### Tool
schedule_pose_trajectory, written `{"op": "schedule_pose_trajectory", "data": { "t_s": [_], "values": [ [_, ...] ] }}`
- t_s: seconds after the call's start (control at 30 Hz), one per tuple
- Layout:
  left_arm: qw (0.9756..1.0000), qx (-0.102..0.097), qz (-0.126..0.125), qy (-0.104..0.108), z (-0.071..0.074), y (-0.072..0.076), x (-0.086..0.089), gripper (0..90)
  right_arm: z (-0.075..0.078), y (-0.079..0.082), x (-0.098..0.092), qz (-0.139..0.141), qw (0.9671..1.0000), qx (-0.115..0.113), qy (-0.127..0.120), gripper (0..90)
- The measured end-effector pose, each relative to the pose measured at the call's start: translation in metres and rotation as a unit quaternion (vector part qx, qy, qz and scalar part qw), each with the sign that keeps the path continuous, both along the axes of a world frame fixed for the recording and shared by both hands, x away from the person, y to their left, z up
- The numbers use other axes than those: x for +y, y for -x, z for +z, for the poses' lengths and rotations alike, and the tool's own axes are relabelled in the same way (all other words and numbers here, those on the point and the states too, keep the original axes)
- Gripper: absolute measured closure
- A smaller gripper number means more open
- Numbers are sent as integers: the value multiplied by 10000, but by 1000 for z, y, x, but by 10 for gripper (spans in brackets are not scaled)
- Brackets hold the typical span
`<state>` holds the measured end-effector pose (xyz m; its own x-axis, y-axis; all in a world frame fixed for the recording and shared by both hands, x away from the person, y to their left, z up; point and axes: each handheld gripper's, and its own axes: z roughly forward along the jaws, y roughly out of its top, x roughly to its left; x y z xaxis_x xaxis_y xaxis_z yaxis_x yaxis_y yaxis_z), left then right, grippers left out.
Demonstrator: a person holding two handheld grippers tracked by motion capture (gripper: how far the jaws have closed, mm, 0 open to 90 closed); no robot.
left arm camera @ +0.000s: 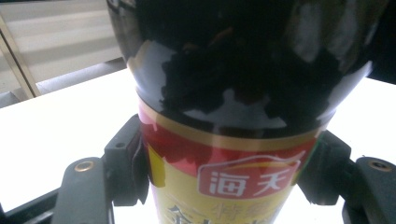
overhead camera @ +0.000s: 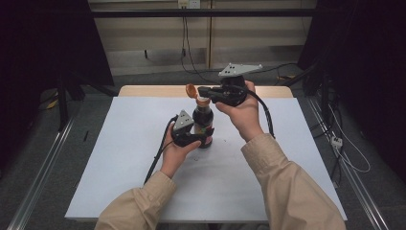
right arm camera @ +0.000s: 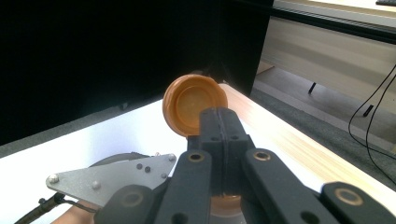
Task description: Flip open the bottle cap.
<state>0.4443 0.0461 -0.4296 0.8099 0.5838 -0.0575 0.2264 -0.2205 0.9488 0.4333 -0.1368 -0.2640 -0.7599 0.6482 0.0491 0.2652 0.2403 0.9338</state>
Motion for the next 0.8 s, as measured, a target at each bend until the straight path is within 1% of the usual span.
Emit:
{"op": "schedule_pose_trajectory", "data": {
  "t_s": [0.03, 0.07, 0.17, 0.27, 0.33, 0.53, 0.6, 0.63, 0.67, 0.7, 0.8],
  "values": [
    [10000, 2, 7, 16, 0, 0, 0, 300, 0, 0, 0, -5, 10000, 1, 12, 900],
    [10000, -12, -15, -47, 0, 0, 1, 300, 1, 0, 0, -8, 10000, 6, 14, 900],
    [10000, 12, -7, -11, 0, 0, 0, 299, 3, 0, 0, -11, 10000, -7, -6, 900],
    [10000, 2, -11, -42, 0, 0, 1, 298, 4, 1, -1, -48, 10000, -2, -33, 900],
    [10000, 12, 0, -18, 0, 0, 0, 297, 3, 0, -2, -52, 10000, 9, -47, 900],
    [10000, 13, -22, -22, 0, -1, 1, 294, 3, 0, -3, -106, 9999, 66, -44, 842],
    [10000, 16, -10, 2, 0, -1, 1, 292, 3, 0, -3, -110, 9999, 74, -57, 825],
    [10000, 21, -18, 54, 0, -1, 0, 290, 3, 0, -4, -123, 9999, 83, -63, 814],
    [10000, -1, -60, 8, 0, -2, 1, 289, 3, 0, -4, -142, 9998, 75, -88, 803],
    [10000, 22, -33, 80, -1, -2, 1, 289, 3, 0, -5, -168, 9998, 66, -113, 790],
    [10000, 5, -58, 47, -1, -2, 1, 283, 5, 1, -6, -214, 9996, 70, -161, 752]
  ]
}}
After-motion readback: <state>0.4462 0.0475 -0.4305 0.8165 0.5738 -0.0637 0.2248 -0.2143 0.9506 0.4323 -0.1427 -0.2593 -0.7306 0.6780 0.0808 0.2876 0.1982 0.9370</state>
